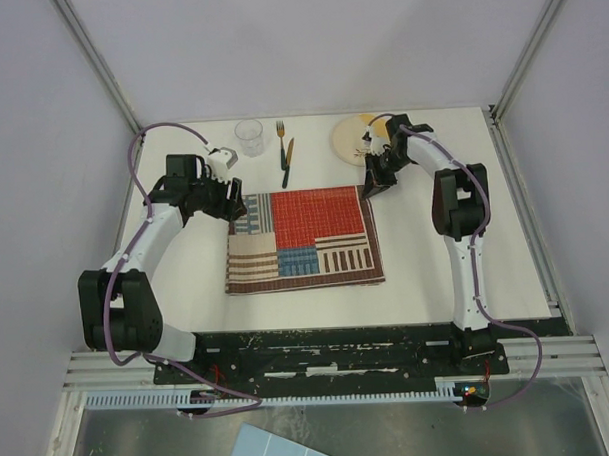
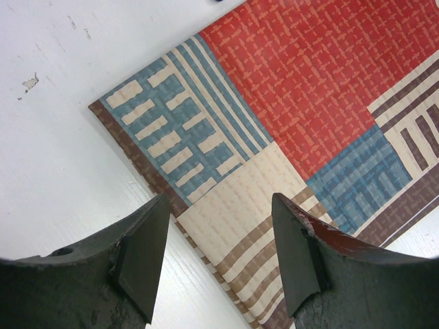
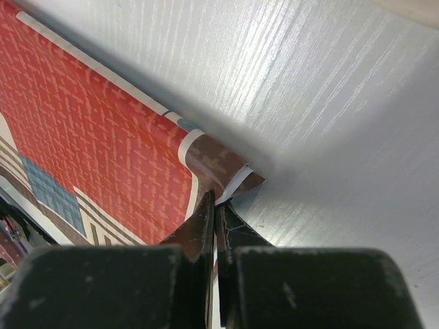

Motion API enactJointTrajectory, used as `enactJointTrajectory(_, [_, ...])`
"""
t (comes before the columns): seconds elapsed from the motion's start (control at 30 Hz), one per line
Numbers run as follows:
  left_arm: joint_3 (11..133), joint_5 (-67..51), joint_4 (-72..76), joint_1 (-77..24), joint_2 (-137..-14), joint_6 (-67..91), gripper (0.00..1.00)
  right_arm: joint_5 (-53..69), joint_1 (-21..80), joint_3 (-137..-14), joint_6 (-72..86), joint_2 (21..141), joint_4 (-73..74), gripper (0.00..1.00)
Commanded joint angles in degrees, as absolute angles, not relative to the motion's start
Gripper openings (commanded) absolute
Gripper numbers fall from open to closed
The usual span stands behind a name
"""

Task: Set the dinner table for one person
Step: Adjust the napkin at the center of the board.

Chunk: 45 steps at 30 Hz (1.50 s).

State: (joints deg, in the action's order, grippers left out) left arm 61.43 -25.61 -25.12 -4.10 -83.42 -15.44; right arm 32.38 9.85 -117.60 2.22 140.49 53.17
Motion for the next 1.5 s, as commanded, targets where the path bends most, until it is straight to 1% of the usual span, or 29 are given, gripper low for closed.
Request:
enactJointTrajectory(0.0, [62.9,-25.74,-23.27,-3.95,-81.45,-13.03,0.67,30.54,9.93,-115.97,0.87,139.54,53.26,0.02])
enactJointTrajectory(0.17, [62.48,-24.94,-23.23,-3.93,-80.72,-13.38,0.68,31.76,9.93,-115.15,0.37,138.8,53.41,0.02])
enactJointTrajectory(0.37, [61.66,-17.14,-28.17,-3.95,-80.7,-17.04,0.68,32.91,9.93,-114.24,0.29,137.59,53.25,0.02])
enactJointTrajectory(0.4, [61.55,-14.88,-28.97,-3.95,-80.81,-17.74,0.68,32.95,9.92,-114.3,0.2,137.53,53.44,0.04])
enactJointTrajectory(0.43, [61.6,-12.65,-30.02,-3.96,-81.23,-18.49,0.68,32.88,9.93,-114.54,-0.02,137.56,53.85,0.13])
enactJointTrajectory(0.47, [61.87,-10.67,-31.34,-3.96,-81.85,-19.45,0.68,32.82,9.93,-115.02,-0.27,137.68,54.52,0.25])
enactJointTrajectory(0.5, [62.2,-8.87,-32.73,-3.88,-82.8,-19.92,0.68,32.51,9.93,-115.58,-0.41,137.64,55.3,0.35])
enactJointTrajectory(0.57, [62.84,-7.62,-35.2,-3.5,-84.69,-20.44,0.68,32.24,9.91,-116.31,-0.97,137.38,56.52,0.46])
enactJointTrajectory(0.6, [62.98,-7.86,-36.18,-3.25,-85.44,-20.47,0.67,31.94,9.93,-116.55,-1.31,136.93,57.04,0.5])
enactJointTrajectory(0.67, [63.18,-8.04,-37.46,-3.15,-86.56,-20.36,0.67,30.9,9.92,-116.45,-2.04,135.29,57.91,0.54])
enactJointTrajectory(0.83, [64.16,-6.34,-39.48,-3.06,-88.59,-20.18,0.67,25.21,9.71,-114.92,-5.44,129.0,59.93,0.58])
enactJointTrajectory(0.9, [64.56,-5.35,-40.32,-3.08,-88.95,-20.2,0.66,25.21,9.54,-114.03,-6.92,127.32,62.51,0.55])
enactJointTrajectory(1.0, [64.31,-4.28,-40.9,-3.02,-88.79,-20.56,0.66,26.21,9.49,-109.44,-8.99,124.67,65.06,0.37])
enactJointTrajectory(1.07, [64.24,-3.99,-41.46,-3.08,-88.75,-20.59,0.66,25.46,9.49,-105.25,-9.55,122.38,64.3,0.22])
enactJointTrajectory(1.17, [64.25,-3.62,-42.86,-3.08,-89.14,-20.22,0.65,24.72,9.49,-99.93,-10.7,119.97,63.82,0.03])
enactJointTrajectory(1.47, [64.35,-2.54,-44.21,-3.03,-91.81,-19.93,0.64,23.53,9.47,-90.71,-13.47,116.7,65.7,0.02])
